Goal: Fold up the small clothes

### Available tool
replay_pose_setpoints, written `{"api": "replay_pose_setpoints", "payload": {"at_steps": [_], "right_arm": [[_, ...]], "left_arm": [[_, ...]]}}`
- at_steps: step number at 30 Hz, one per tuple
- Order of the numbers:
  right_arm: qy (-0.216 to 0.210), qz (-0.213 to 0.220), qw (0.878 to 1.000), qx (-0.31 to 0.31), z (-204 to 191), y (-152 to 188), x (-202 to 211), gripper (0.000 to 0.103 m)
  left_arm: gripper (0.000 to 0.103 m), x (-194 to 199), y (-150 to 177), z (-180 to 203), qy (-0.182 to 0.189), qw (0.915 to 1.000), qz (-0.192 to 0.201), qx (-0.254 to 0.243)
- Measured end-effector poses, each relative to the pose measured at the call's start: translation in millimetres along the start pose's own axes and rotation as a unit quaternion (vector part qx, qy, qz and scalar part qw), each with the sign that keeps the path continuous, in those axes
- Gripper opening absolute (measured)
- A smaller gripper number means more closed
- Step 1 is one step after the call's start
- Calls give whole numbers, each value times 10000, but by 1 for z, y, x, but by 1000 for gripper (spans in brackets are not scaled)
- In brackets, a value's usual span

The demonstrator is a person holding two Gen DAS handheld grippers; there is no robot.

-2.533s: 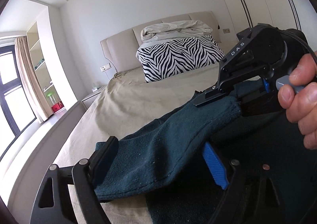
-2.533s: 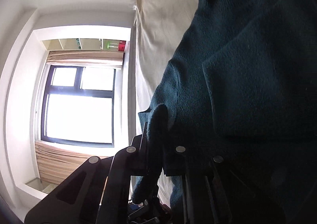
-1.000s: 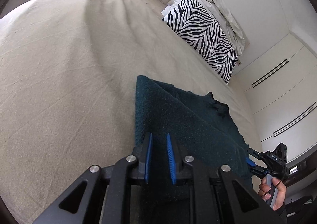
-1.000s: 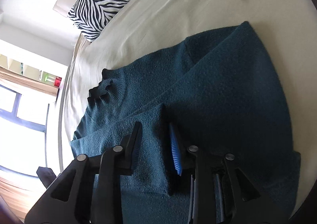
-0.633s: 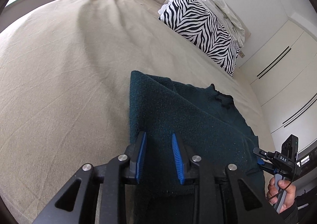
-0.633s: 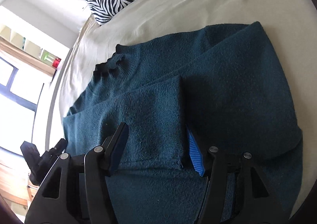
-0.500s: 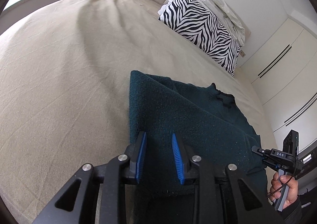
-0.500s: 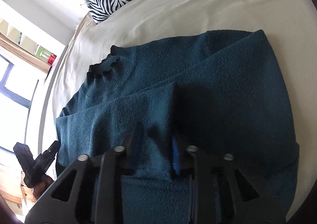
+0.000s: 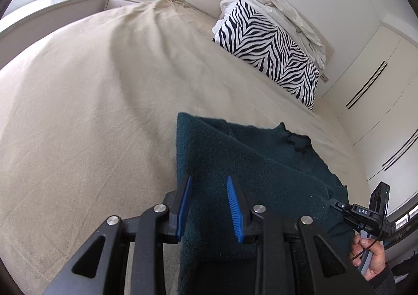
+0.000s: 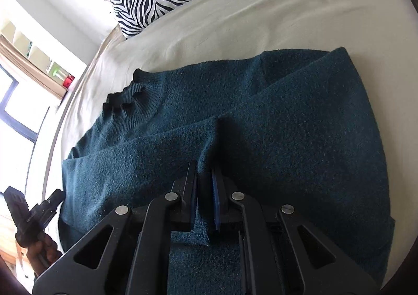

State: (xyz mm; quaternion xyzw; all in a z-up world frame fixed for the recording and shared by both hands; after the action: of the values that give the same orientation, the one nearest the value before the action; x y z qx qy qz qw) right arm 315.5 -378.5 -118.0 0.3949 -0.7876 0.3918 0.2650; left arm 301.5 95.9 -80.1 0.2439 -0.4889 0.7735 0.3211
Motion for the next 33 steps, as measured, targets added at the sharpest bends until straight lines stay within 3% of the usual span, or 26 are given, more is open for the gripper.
{"api": "replay_pose_setpoints", "payload": {"at_steps": [3,6,8,10,11,12,15,16,18,19,20,23,26,27,29,33], "right_arm": [[-513,103,9983,-272,11,1,0,8],[-872,228,9951,-398,18,3,-1,8],[-944,294,9944,-361,19,3,-1,8],[-983,339,9941,-313,19,4,-1,8],[-1016,351,9938,-299,19,4,-2,8],[-1054,352,9934,-293,20,5,-2,8],[-1165,335,9921,-330,20,5,-2,8],[-1183,316,9919,-345,21,5,-1,8],[-1156,252,9921,-423,19,5,3,10],[-1152,256,9918,-498,20,7,9,12],[-1190,294,9908,-571,20,8,15,20],[-1299,449,9889,-568,15,17,33,45],[-861,324,9958,38,5,31,35,45],[-679,265,9972,174,3,34,37,45],[-557,233,9982,30,4,36,50,45],[-354,261,9984,-357,25,48,70,48]], "left_arm": [[37,8,-20,9,448,9987,154,170],[38,-18,-35,10,776,9957,-72,509],[38,-53,-35,2,839,9919,-515,801],[27,-84,-26,-9,729,9901,-785,912],[9,-87,-24,-13,641,9919,-687,849],[4,-87,-23,-17,657,9914,-668,912],[4,-75,-20,-20,704,9898,-702,1018],[6,-67,-18,-19,663,9905,-718,969],[28,-48,-13,-13,678,9924,-652,788],[32,-40,-9,-11,639,9939,-600,671],[36,-34,-3,-8,562,9952,-611,522],[34,-29,16,-9,358,9972,-643,130],[33,-15,23,-12,144,9980,-609,124],[37,-8,26,-13,-11,9981,-605,112],[42,2,38,-11,-26,9981,-622,-11],[42,22,67,-6,-293,9964,-677,-413]]}}
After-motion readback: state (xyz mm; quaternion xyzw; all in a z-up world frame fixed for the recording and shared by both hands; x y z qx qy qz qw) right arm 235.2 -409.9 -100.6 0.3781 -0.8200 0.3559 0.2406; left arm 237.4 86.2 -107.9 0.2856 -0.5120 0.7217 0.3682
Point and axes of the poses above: each gripper's, at about its wrist camera, not at the fingertips, and x roughly against the way its jaws point, z to its right, y to its underside, the point moved 6 cm from there along -x, roughly the way its jaws point, and after that the axes turned 5 degrees about -y, right-handed, at the moved point
